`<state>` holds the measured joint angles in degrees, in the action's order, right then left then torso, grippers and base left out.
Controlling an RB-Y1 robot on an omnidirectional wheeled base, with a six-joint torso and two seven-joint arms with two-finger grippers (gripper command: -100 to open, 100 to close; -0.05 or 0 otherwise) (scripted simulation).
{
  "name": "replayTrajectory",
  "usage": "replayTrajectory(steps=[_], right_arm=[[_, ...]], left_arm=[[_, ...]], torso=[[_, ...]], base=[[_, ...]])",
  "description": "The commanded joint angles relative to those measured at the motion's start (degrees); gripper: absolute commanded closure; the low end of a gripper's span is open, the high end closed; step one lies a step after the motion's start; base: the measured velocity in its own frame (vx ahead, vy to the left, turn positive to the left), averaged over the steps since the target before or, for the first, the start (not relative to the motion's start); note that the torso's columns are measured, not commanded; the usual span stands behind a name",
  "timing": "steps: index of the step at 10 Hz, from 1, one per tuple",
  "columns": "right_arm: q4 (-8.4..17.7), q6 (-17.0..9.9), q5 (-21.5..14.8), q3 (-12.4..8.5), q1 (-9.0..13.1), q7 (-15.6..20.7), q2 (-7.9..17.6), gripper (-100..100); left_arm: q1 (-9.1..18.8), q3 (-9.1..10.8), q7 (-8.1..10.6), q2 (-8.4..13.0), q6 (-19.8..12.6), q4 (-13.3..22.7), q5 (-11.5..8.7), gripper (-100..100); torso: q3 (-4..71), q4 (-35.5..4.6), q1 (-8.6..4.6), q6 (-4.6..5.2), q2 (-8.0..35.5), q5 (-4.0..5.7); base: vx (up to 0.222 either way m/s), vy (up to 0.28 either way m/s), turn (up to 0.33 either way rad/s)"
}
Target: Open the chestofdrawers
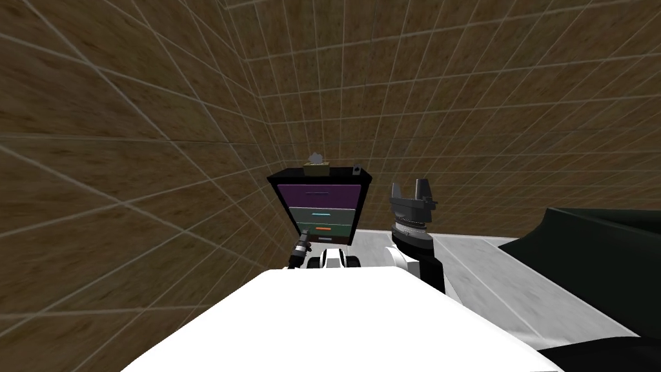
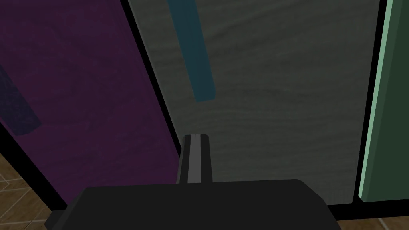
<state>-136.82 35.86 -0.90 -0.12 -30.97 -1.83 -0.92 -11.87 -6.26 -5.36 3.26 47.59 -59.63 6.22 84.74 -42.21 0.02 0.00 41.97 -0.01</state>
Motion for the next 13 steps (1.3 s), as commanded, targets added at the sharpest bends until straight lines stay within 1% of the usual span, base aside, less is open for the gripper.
replayTrajectory(steps=[1, 2, 3, 4, 6, 7, 8, 9, 11, 12, 13], right_arm=[[0.0, 0.0, 0.0, 0.0, 0.0, 0.0, 0.0, 0], [0.0, 0.0, 0.0, 0.0, 0.0, 0.0, 0.0, 0], [0.0, 0.0, 0.0, 0.0, 0.0, 0.0, 0.0, 0], [0.0, 0.0, 0.0, 0.0, 0.0, 0.0, 0.0, 0], [0.0, 0.0, 0.0, 0.0, 0.0, 0.0, 0.0, 0], [0.0, 0.0, 0.0, 0.0, 0.0, 0.0, 0.0, 0], [0.0, 0.0, 0.0, 0.0, 0.0, 0.0, 0.0, 0], [0.0, 0.0, 0.0, 0.0, 0.0, 0.0, 0.0, 0], [0.0, 0.0, 0.0, 0.0, 0.0, 0.0, 0.0, 0], [0.0, 0.0, 0.0, 0.0, 0.0, 0.0, 0.0, 0], [0.0, 0.0, 0.0, 0.0, 0.0, 0.0, 0.0, 0]], left_arm=[[0.2, 0.04, 0.02, 2.8, -0.1, -0.2, 0.0, -100], [1.2, 0.28, 0.16, 3.0, -1.4, -0.3, -0.2, -100], [1.6, 0.37, 0.22, 3.3, -1.8, -0.3, -0.3, -100], [2.2, 0.53, 0.32, 2.8, -2.7, 0.0, -0.4, -100], [2.5, 0.62, 0.38, 0.1, -3.2, 0.2, -0.5, -100], [2.2, 0.55, 0.37, 0.9, -3.2, -0.2, -0.4, -100], [2.8, 1.59, 2.04, 2.8, -3.3, 0.2, -1.2, -100], [3.0, 1.95, 2.59, 3.5, -3.2, 0.4, -1.5, -100], [3.7, 3.35, 4.79, 6.3, -3.2, 1.1, -2.6, -100], [3.7, 3.35, 4.79, 6.3, -3.2, 1.1, -2.6, -100], [4.1, 4.06, 5.89, 7.7, -3.1, 1.4, -3.1, -100]], torso=[[0.1, 0.1, -0.03, -0.01, -0.2, 0.01], [0.1, 0.0, -0.03, -0.01, -0.1, 0.01], [0.1, 0.0, -0.05, 0.01, -0.1, 0.02], [0.0, 0.0, -0.07, 0.0, 0.0, 0.02], [-0.3, -0.1, 0.02, 0.0, 0.5, -0.01], [-0.4, -0.2, -0.06, 0.0, 0.6, 0.02], [-0.4, -0.2, -0.04, -0.01, 0.6, 0.02], [-0.3, -0.1, -0.15, 0.02, 0.5, 0.04], [-0.2, -0.1, -0.19, 0.0, 0.3, 0.06], [-0.1, -0.1, -0.16, 0.0, 0.3, 0.05], [-0.2, -0.1, 0.07, -0.01, 0.3, -0.01]], base=[[0.019, -0.001, -0.002], [0.102, -0.007, -0.02], [0.161, -0.015, -0.02], [0.161, 0.012, -0.011], [0.081, 0.007, -0.006], [0.02, -0.004, 0.0], [0.014, -0.044, -0.141], [0.01, -0.087, -0.1], [0.006, -0.127, -0.098], [0.003, -0.094, -0.034], [0.006, -0.069, -0.071]])
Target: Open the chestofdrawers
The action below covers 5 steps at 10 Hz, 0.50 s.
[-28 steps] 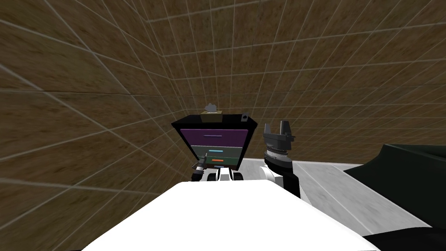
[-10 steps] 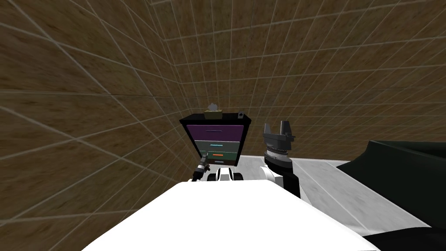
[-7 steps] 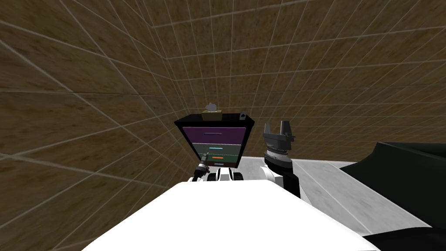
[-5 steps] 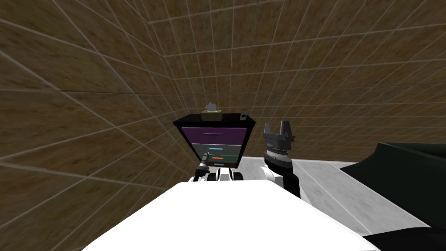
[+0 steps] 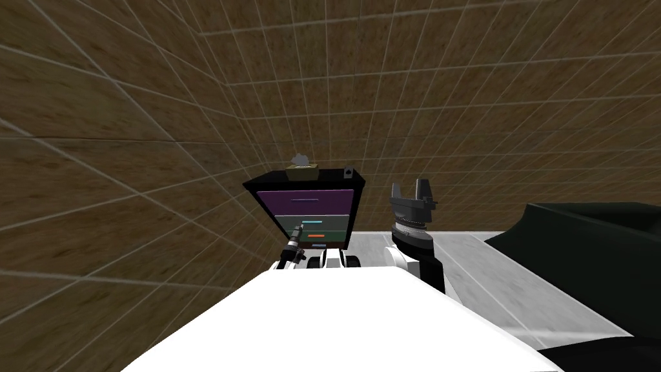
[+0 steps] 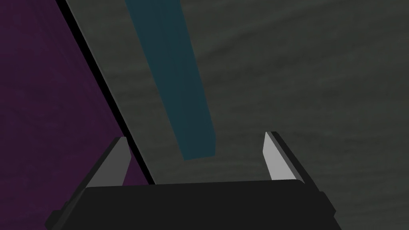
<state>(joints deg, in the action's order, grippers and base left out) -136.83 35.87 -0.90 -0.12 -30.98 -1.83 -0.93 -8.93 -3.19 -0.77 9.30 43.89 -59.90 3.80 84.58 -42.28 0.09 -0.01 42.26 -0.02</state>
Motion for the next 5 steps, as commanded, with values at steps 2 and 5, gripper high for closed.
replayTrajectory(steps=[2, 5], right_arm=[[0.0, 0.0, 0.0, 0.0, 0.0, 0.0, 0.0, 0], [0.0, 0.0, 0.0, 0.0, 0.0, 0.0, 0.0, 0]], left_arm=[[0.4, -0.43, -0.9, -1.1, 0.5, 1.0, 0.4, 100], [-0.3, -1.84, -3.1, -3.9, 0.4, 0.3, 1.4, 100]], torso=[[0.0, 0.0, 0.13, -0.01, 0.0, -0.04], [0.0, 0.1, 0.27, -0.2, 0.0, -0.04]], base=[[0.0, 0.019, 0.06], [-0.008, 0.11, 0.089]])
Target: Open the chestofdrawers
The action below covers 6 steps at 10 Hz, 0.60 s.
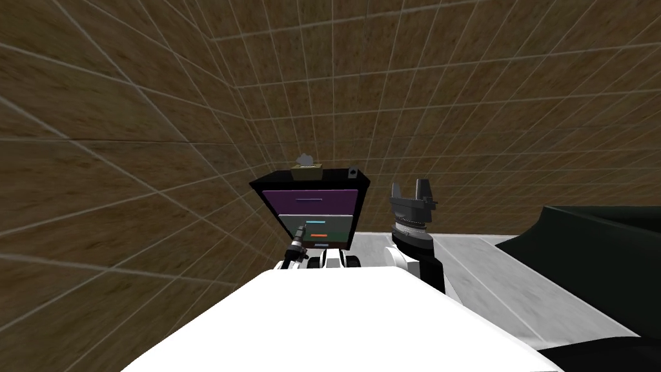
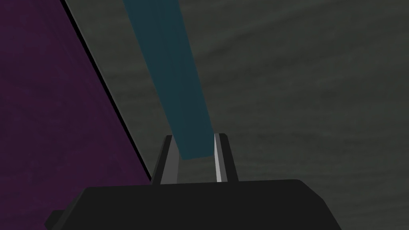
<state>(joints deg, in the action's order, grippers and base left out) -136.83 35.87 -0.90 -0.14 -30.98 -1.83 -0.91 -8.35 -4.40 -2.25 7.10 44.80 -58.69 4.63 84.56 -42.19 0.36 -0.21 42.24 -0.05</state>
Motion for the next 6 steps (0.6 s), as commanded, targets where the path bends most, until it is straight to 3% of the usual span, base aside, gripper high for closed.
replayTrajectory(steps=[1, 3, 6], right_arm=[[0.0, 0.0, 0.0, 0.0, 0.0, 0.0, 0.0, 0], [0.0, 0.0, 0.0, 0.0, 0.0, 0.0, 0.0, 0], [0.0, 0.0, 0.0, 0.0, 0.0, 0.0, 0.0, 0]], left_arm=[[-1.3, -1.32, -2.72, -3.1, -0.6, -1.2, 1.1, 100], [0.1, -0.69, -1.34, -1.6, -1.0, -0.8, 0.6, 100], [1.1, 0.36, 0.38, 0.6, -3.2, -1.6, -0.1, 100]], torso=[[0.0, 0.0, -0.15, 0.03, 0.0, 0.03], [0.1, 0.0, -0.3, 0.05, -0.1, 0.08], [-0.2, -0.1, -0.51, 0.17, 0.4, 0.07]], base=[[-0.016, 0.093, 0.101], [-0.065, 0.006, -0.038], [-0.221, -0.066, -0.04]])
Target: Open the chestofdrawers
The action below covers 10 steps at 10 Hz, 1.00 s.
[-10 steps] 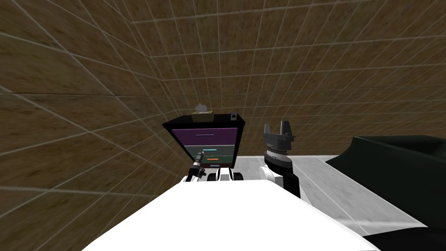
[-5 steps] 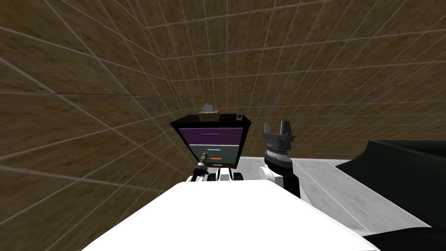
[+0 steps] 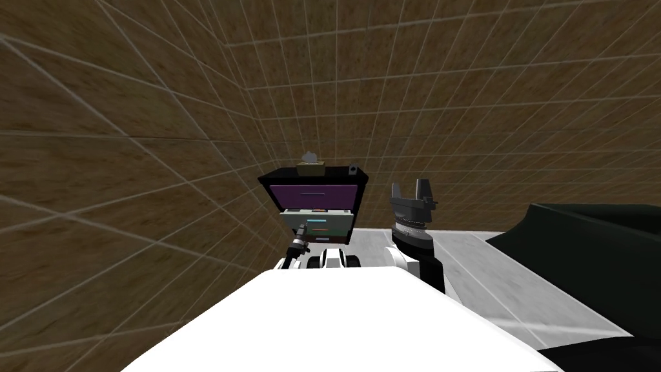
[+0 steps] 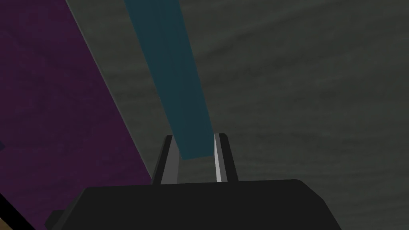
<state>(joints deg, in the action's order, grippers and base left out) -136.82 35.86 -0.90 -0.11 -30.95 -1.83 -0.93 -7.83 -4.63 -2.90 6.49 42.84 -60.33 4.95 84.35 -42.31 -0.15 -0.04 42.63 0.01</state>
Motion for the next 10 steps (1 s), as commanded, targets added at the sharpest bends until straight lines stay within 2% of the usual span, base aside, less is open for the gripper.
replayTrajectory(steps=[1, 4, 5, 10], right_arm=[[0.0, 0.0, 0.0, 0.0, 0.0, 0.0, 0.0, 0], [0.0, 0.0, 0.0, 0.0, 0.0, 0.0, 0.0, 0], [0.0, 0.0, 0.0, 0.0, 0.0, 0.0, 0.0, 0], [0.0, 0.0, 0.0, 0.0, 0.0, 0.0, 0.0, 0]], left_arm=[[0.5, 0.45, 0.58, 0.8, -0.9, 0.2, -0.3, 100], [-0.3, 1.51, 2.76, 3.5, -0.6, -0.1, -1.1, 100], [1.6, 1.87, 3.34, 4.3, -3.0, -0.7, -1.4, -100], [5.9, 3.04, 5.97, 7.4, -9.3, -2.7, -2.4, -100]], torso=[[0.1, 0.0, 0.06, 0.08, -0.2, 0.01], [0.1, 0.1, 0.12, 0.04, -0.2, -0.04], [0.1, 0.0, 0.05, 0.03, -0.1, -0.01], [0.3, 0.0, 0.18, 0.04, -0.4, -0.01]], base=[[-0.108, -0.016, 0.004], [-0.206, -0.044, -0.064], [-0.169, -0.063, -0.046], [-0.075, -0.026, -0.042]])
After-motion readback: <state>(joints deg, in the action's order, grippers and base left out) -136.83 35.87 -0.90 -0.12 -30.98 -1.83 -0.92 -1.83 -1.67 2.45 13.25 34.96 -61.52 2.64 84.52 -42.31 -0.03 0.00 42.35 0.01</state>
